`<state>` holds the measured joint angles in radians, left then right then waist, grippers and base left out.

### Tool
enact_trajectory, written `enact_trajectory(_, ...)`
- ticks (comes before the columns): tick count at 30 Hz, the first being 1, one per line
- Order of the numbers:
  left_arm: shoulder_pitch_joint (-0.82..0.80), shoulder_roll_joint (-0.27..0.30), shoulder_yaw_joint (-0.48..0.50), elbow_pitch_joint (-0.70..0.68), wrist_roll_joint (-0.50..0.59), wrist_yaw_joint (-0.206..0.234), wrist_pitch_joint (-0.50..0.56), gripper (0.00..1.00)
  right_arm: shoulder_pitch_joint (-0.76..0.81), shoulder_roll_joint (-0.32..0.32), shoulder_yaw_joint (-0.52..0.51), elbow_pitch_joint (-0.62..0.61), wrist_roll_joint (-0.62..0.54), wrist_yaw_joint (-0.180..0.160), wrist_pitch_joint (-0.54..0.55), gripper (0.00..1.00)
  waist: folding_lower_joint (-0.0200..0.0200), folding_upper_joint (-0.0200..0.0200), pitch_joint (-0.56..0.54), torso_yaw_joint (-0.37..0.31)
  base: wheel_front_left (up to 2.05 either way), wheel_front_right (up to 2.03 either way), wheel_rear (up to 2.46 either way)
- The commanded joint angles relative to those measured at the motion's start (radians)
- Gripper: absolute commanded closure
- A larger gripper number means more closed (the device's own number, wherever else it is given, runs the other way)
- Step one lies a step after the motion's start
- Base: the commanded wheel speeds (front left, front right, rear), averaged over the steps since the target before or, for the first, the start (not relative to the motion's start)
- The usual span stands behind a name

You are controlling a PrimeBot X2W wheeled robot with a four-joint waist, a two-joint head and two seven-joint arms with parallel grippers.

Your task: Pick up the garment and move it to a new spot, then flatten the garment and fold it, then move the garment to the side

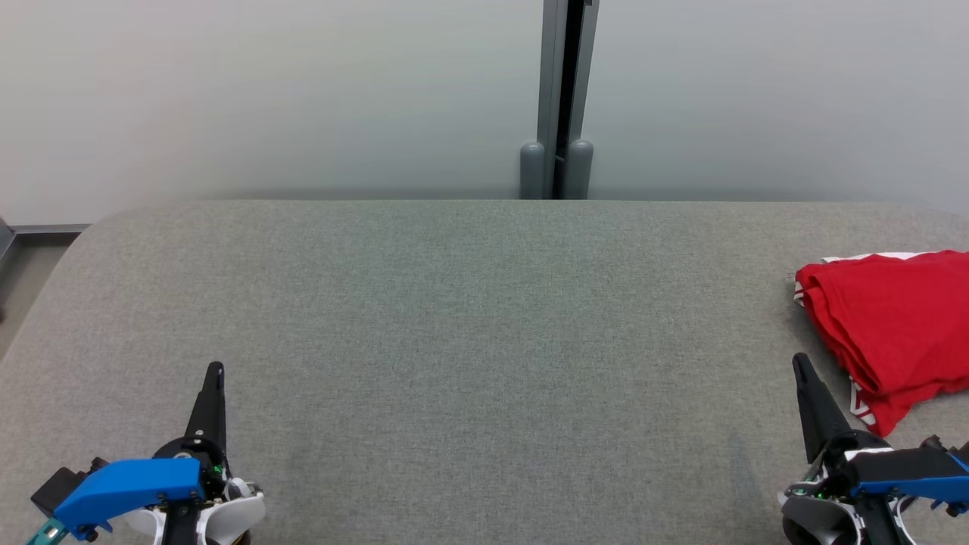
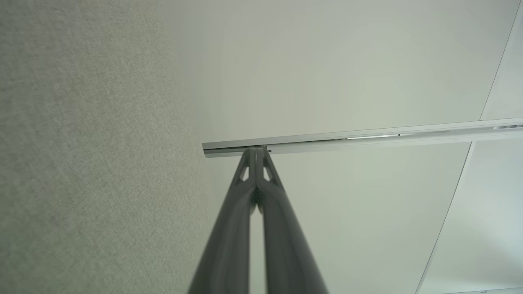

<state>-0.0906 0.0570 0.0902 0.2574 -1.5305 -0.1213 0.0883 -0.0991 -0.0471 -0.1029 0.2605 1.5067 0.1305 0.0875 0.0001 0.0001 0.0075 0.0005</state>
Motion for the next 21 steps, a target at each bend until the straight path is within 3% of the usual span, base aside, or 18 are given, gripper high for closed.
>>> enact_trajectory(1,-0.019,-0.001,0.010,-0.007,-0.017,-0.009,0.007,1.00,-0.013,-0.005,-0.004,-0.010,0.023,0.000,0.008,1.00,-0.0001,-0.0001,0.000,0.000,0.00,0.00,0.00)
enact_trajectory(13,-0.025,-0.009,0.028,-0.015,-0.085,-0.015,0.030,1.00,-0.016,-0.005,-0.014,-0.019,0.110,0.000,0.030,1.00,-0.0001,-0.0001,-0.004,0.000,0.00,0.00,0.00)
enact_trajectory(21,-0.023,-0.008,0.028,-0.015,-0.083,-0.012,0.030,1.00,-0.016,-0.005,-0.013,-0.018,0.107,0.000,0.030,1.00,-0.0001,-0.0001,-0.004,0.000,0.00,0.00,0.00)
